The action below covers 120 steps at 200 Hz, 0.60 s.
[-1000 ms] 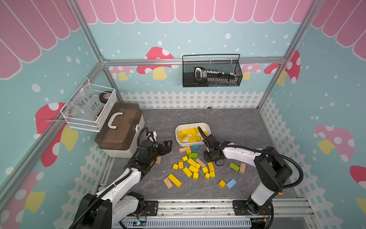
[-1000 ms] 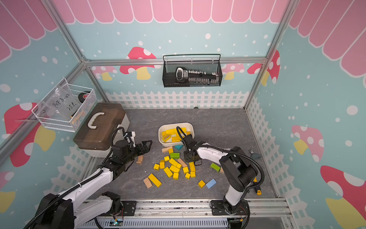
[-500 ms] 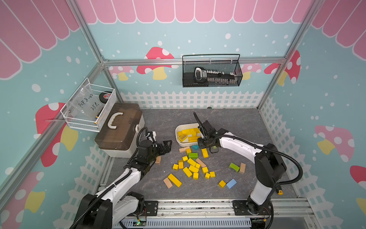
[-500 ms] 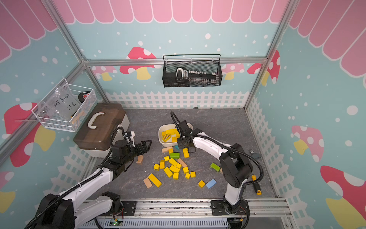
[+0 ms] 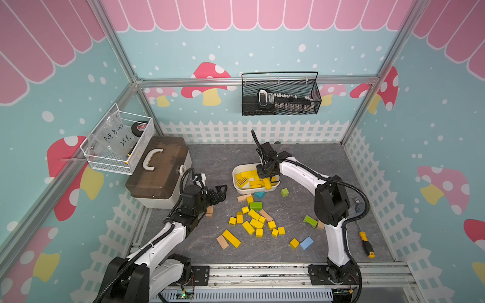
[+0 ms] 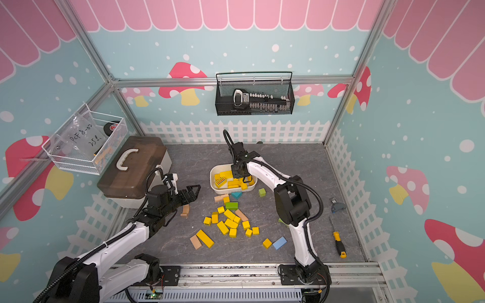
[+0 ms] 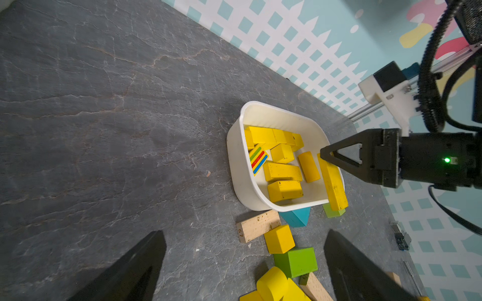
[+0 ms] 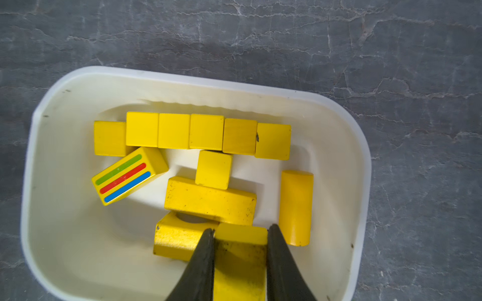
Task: Pick out the yellow building blocks
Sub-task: Place the building block in the storage box.
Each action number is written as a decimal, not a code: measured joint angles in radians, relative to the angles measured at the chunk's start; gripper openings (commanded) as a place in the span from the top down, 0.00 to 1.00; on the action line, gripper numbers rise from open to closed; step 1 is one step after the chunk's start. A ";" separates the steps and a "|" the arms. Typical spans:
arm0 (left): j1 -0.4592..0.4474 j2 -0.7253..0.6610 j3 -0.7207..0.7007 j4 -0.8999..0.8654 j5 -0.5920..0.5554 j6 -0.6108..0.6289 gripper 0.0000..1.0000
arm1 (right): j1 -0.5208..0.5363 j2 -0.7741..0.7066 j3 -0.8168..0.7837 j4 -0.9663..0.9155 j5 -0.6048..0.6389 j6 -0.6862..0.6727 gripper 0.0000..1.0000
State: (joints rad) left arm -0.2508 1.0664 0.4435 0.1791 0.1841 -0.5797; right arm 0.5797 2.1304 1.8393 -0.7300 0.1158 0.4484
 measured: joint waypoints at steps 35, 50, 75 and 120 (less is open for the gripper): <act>0.002 0.000 0.000 0.005 0.002 0.000 0.00 | -0.010 0.043 0.070 -0.027 -0.009 -0.003 0.74; 0.002 0.002 0.000 0.007 0.003 0.000 0.00 | -0.014 0.055 0.092 -0.031 -0.017 -0.003 0.74; 0.002 0.008 0.000 0.006 0.004 -0.001 0.00 | -0.021 0.077 0.116 -0.034 -0.027 -0.003 0.74; 0.003 0.010 0.000 0.007 0.004 -0.001 0.00 | -0.030 0.105 0.141 -0.048 -0.039 -0.003 0.71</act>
State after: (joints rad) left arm -0.2478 1.0767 0.4435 0.1860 0.1883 -0.5804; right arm 0.5495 2.2356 1.9804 -0.7784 0.0769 0.4454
